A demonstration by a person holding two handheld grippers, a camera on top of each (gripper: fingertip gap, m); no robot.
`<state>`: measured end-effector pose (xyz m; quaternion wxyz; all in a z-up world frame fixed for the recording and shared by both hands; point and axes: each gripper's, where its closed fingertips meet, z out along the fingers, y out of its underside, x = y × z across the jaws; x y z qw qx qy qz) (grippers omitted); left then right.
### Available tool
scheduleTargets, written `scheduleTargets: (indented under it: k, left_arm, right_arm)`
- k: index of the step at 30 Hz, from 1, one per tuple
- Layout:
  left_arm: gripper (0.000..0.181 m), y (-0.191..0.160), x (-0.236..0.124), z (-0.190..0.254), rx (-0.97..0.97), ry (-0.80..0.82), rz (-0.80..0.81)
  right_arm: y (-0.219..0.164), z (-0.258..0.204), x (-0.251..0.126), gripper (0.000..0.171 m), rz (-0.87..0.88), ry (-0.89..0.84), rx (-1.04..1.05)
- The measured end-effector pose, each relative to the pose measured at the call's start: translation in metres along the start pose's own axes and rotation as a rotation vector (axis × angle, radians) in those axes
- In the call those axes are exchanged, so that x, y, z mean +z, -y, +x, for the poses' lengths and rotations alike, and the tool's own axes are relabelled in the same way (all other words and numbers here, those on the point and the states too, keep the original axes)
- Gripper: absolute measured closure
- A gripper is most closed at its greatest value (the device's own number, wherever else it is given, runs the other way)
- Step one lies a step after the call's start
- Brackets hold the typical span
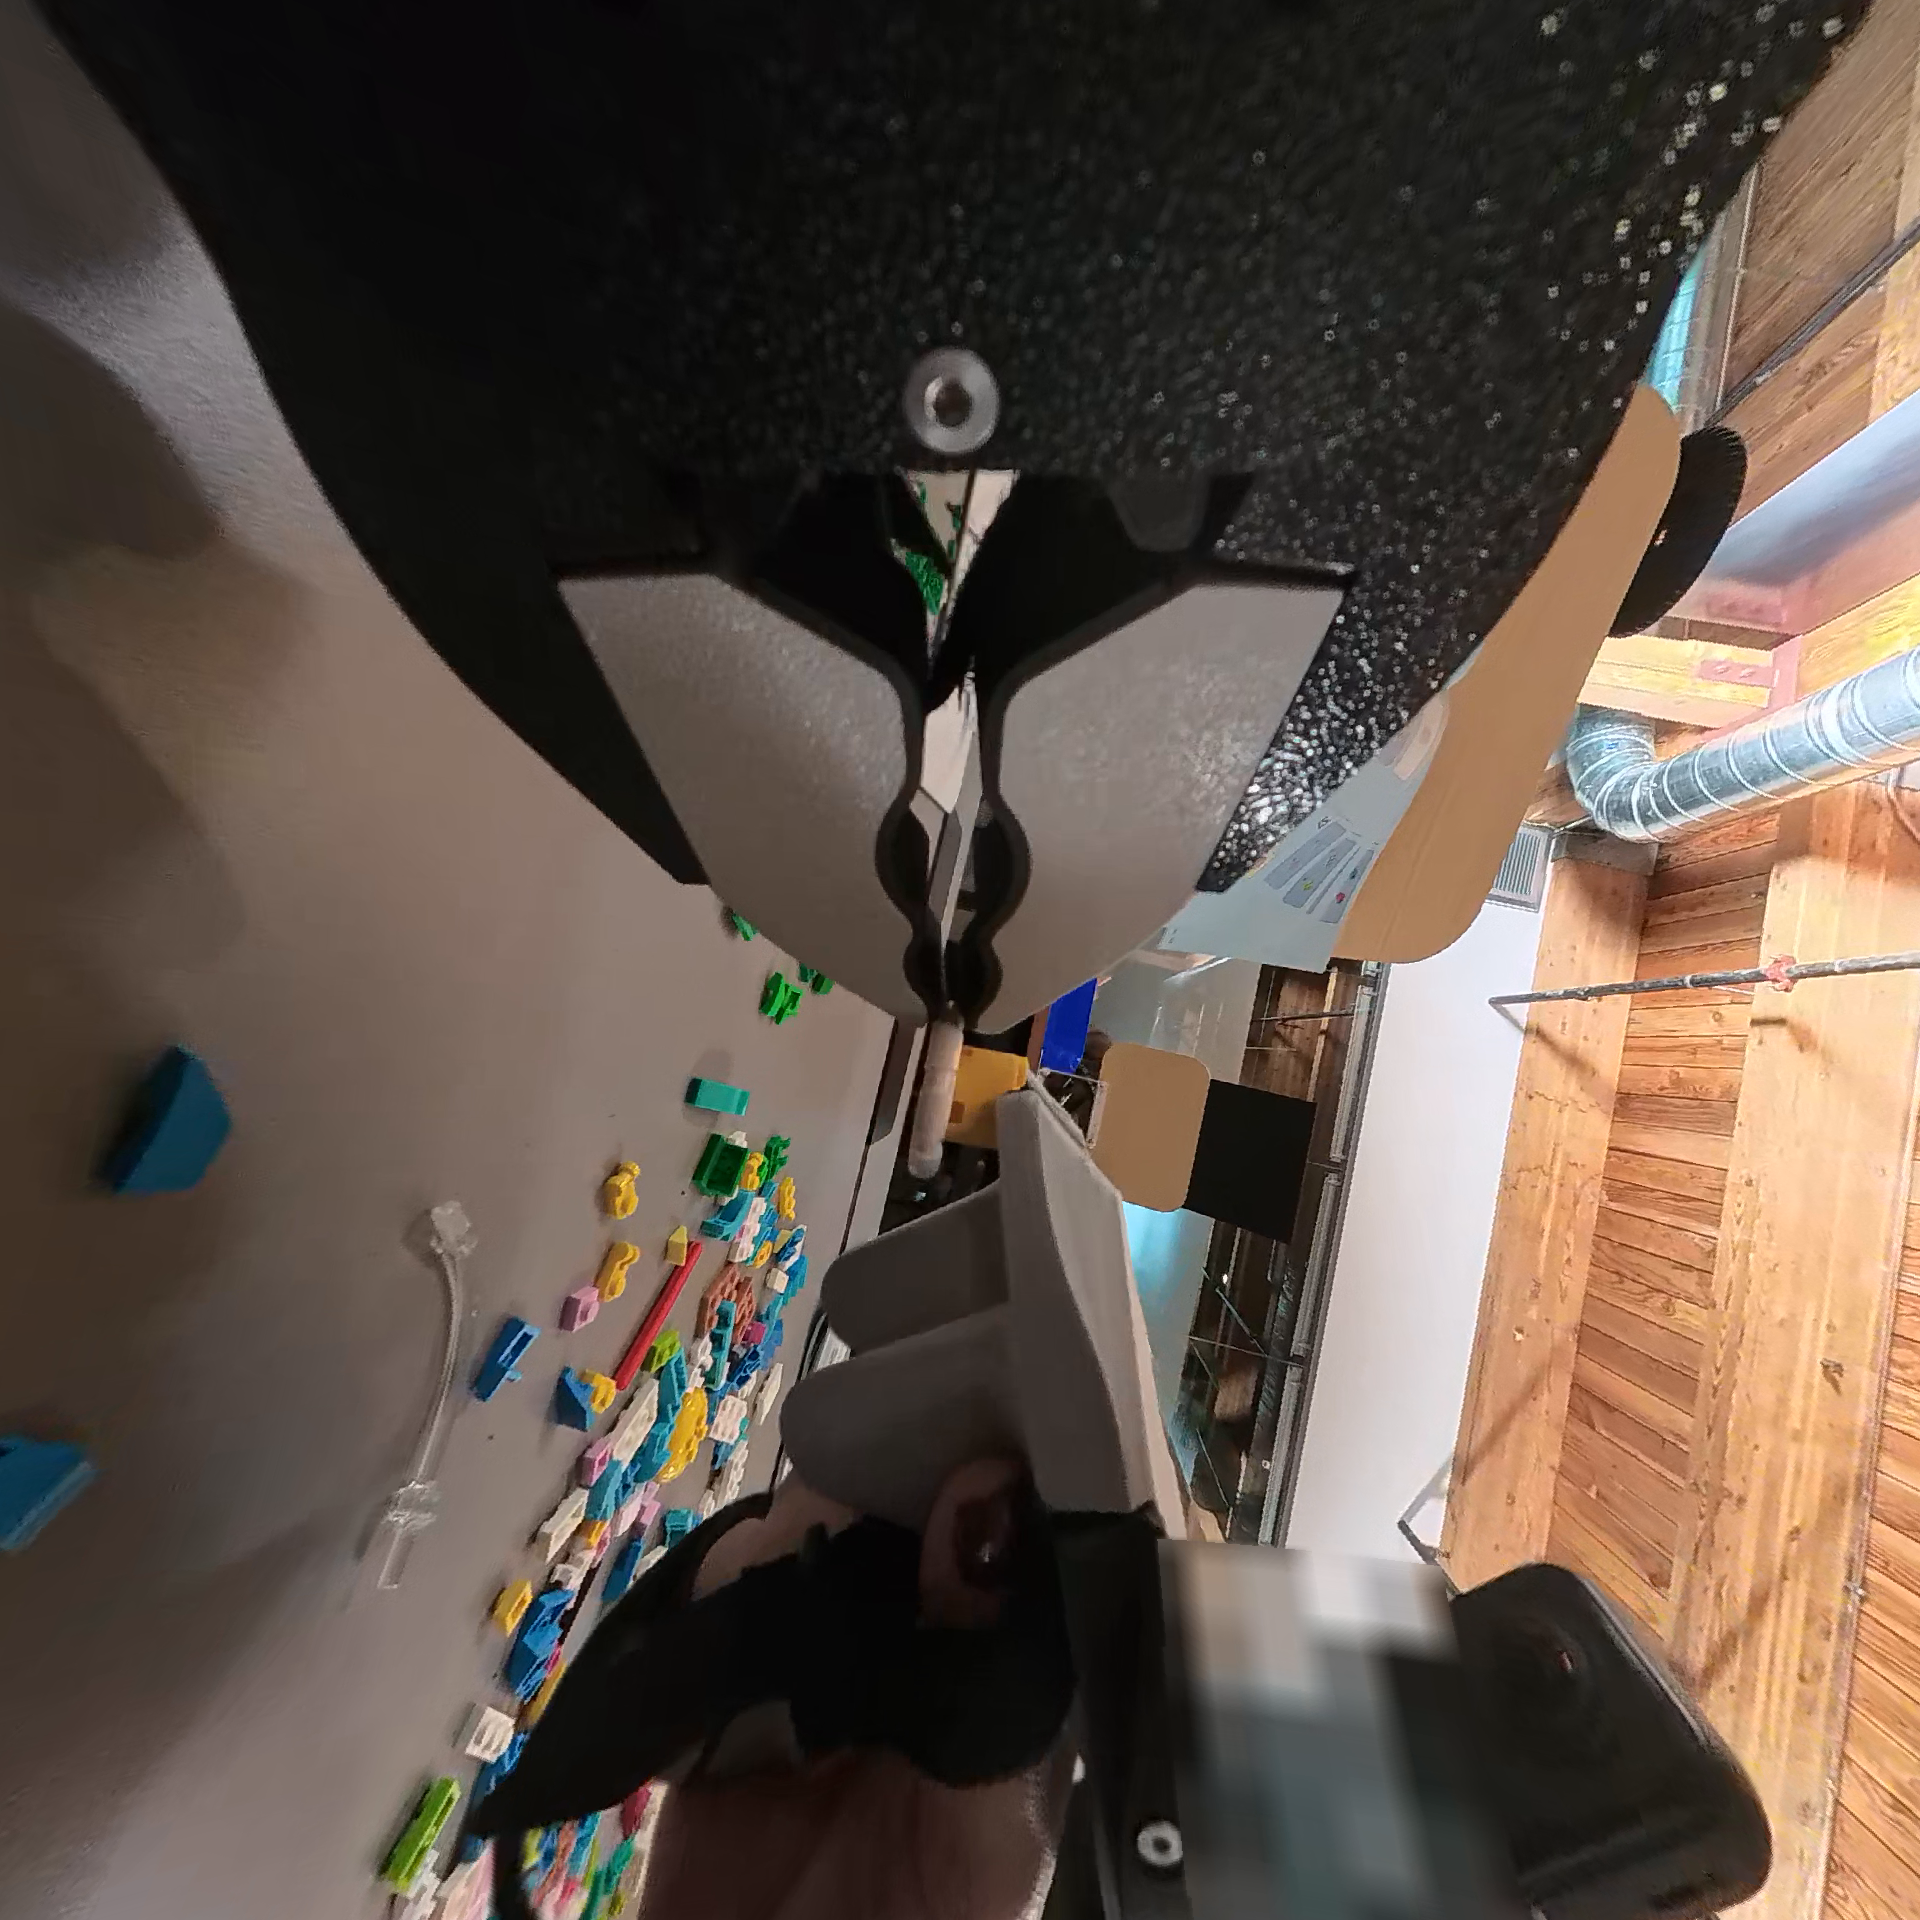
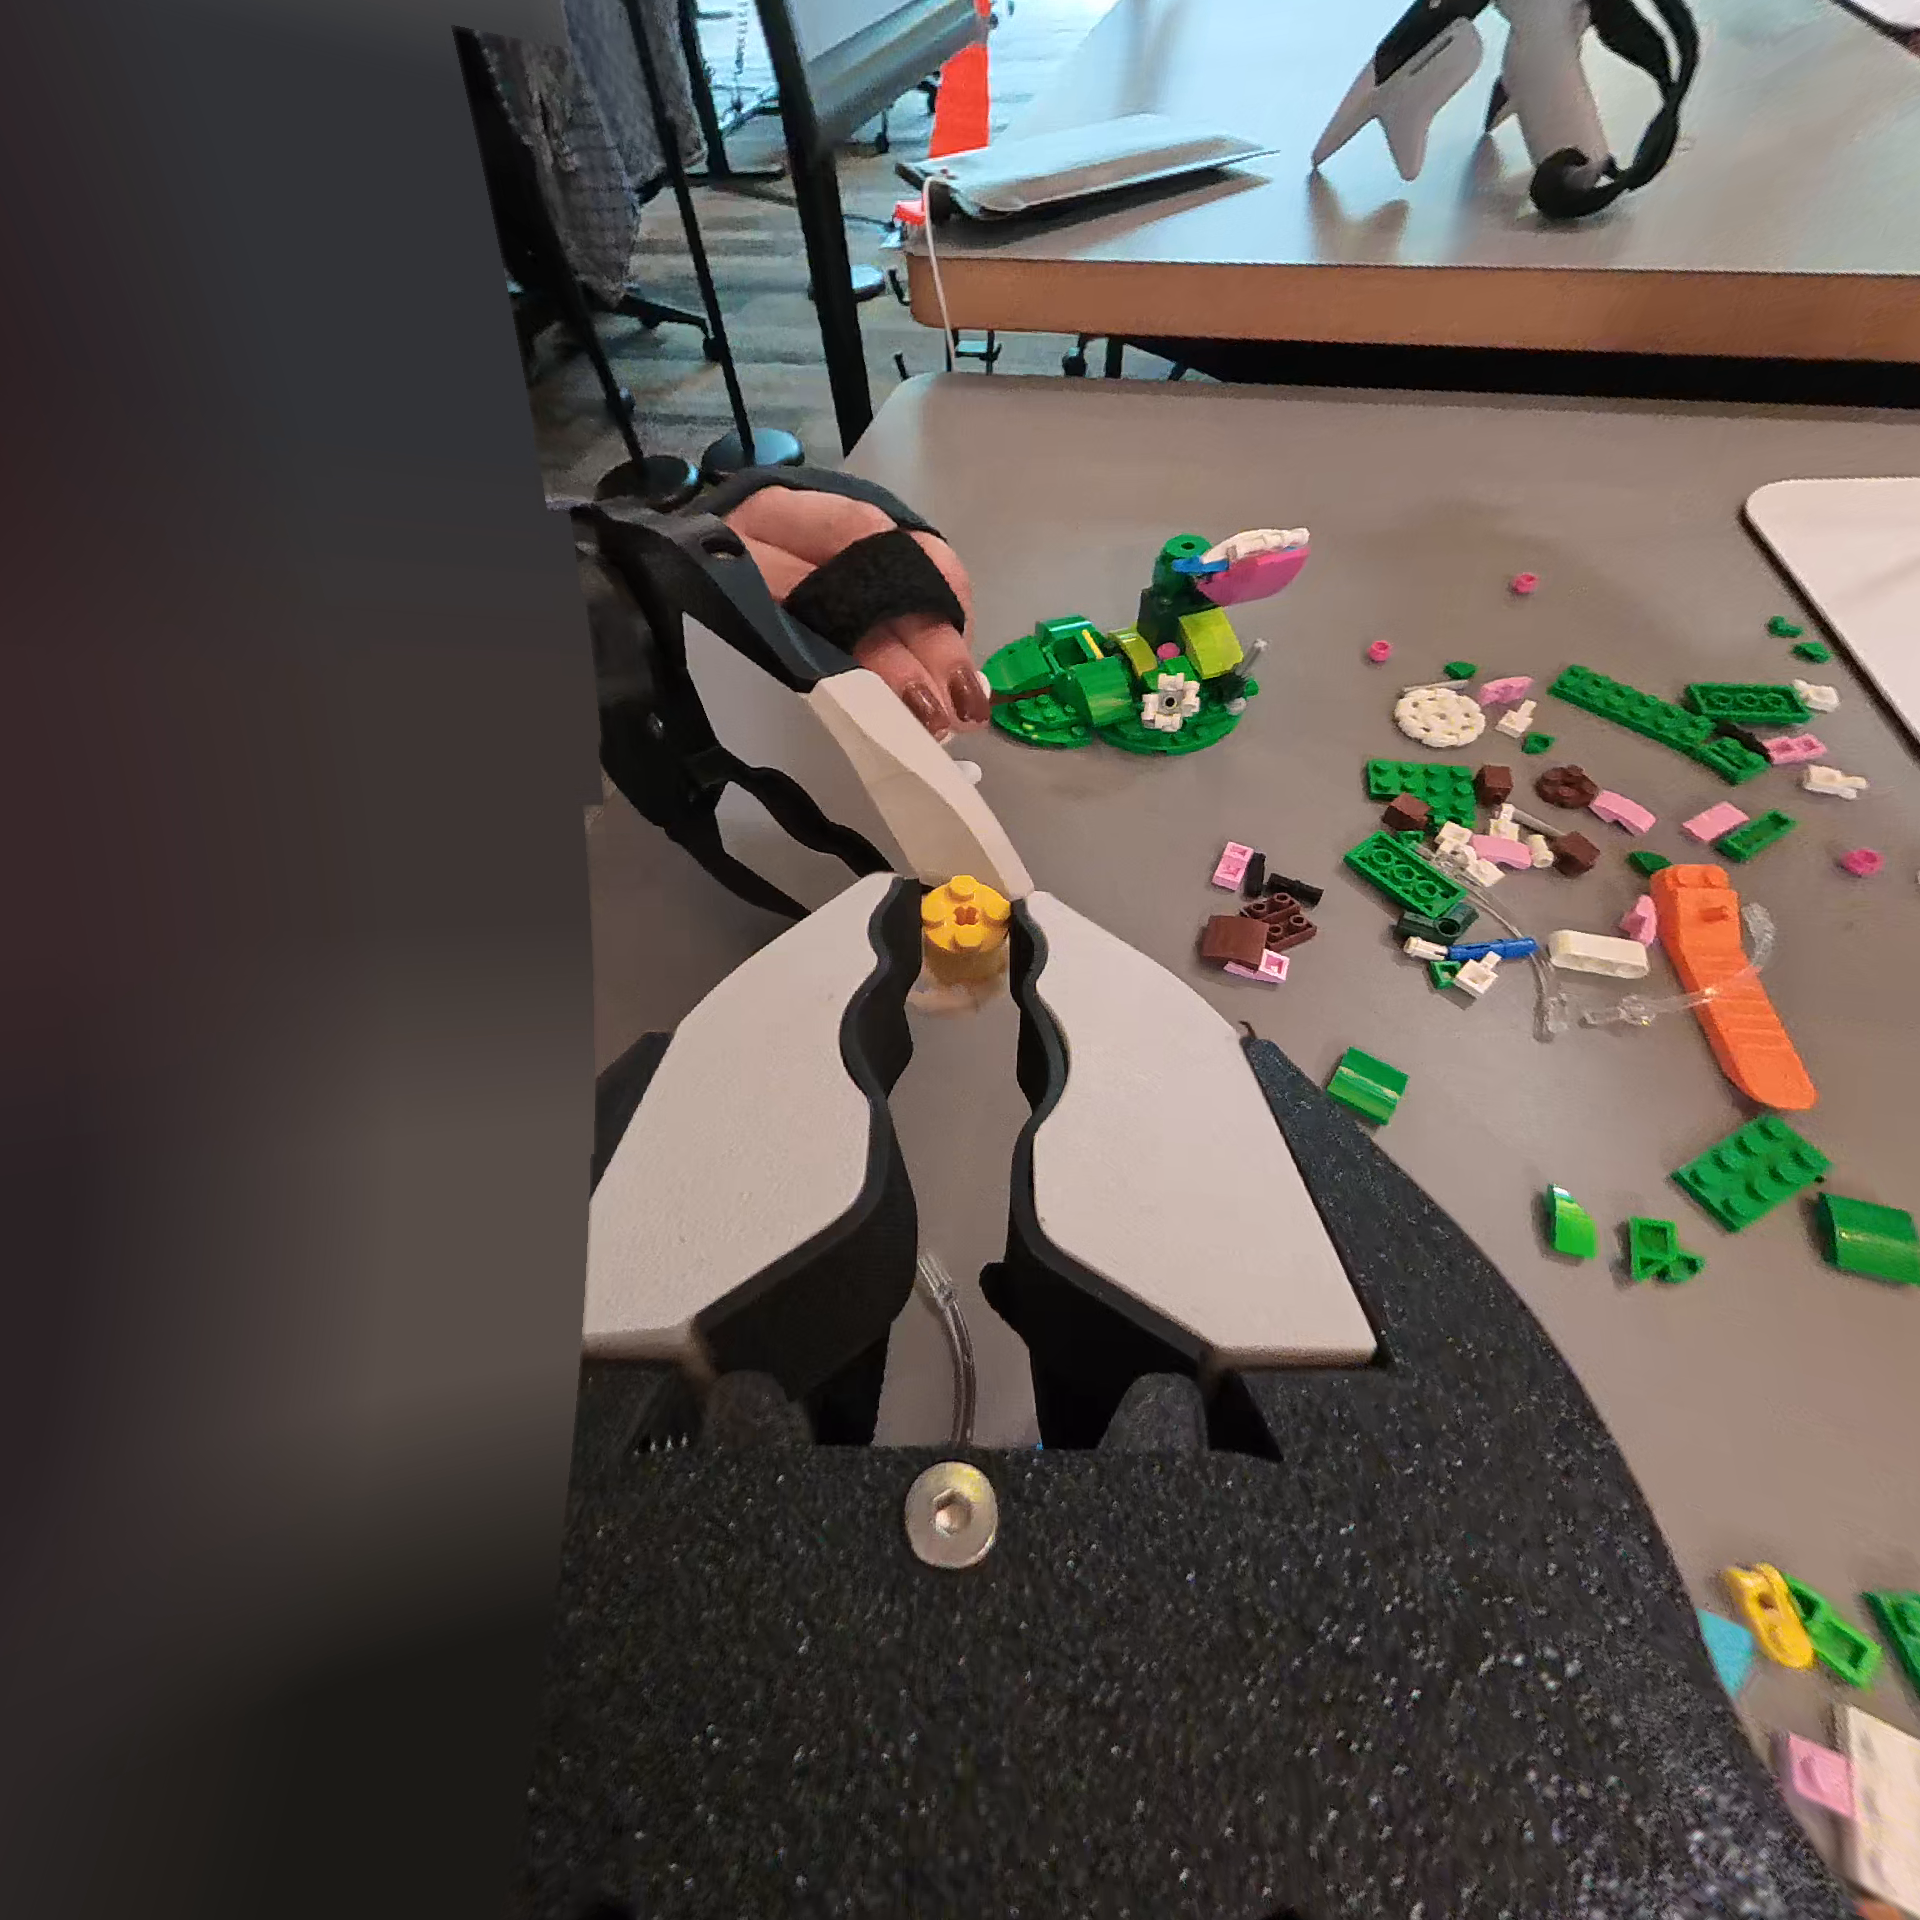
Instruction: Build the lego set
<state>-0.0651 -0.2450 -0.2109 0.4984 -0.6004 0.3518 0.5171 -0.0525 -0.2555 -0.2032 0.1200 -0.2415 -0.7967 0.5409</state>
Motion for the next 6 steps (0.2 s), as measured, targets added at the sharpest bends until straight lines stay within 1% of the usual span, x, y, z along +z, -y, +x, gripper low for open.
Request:
scheduleTargets:
  k: [1, 6]
  left_arm:
    - [0.178, -0.0002, 0.0001, 0.0003, 0.0, -0.001, -0.001]
    - [0.179, 0.0006, -0.0002, 0.0, 0.007, 0.003, 0.002]
  right_arm:
    - [-0.0003, -0.0001, -0.0002, 0.155, 0.001, -0.007, 0.005]
    - [0.0001, -0.0013, 0.0003, 0.155, 0.01, -0.032, 0.001]
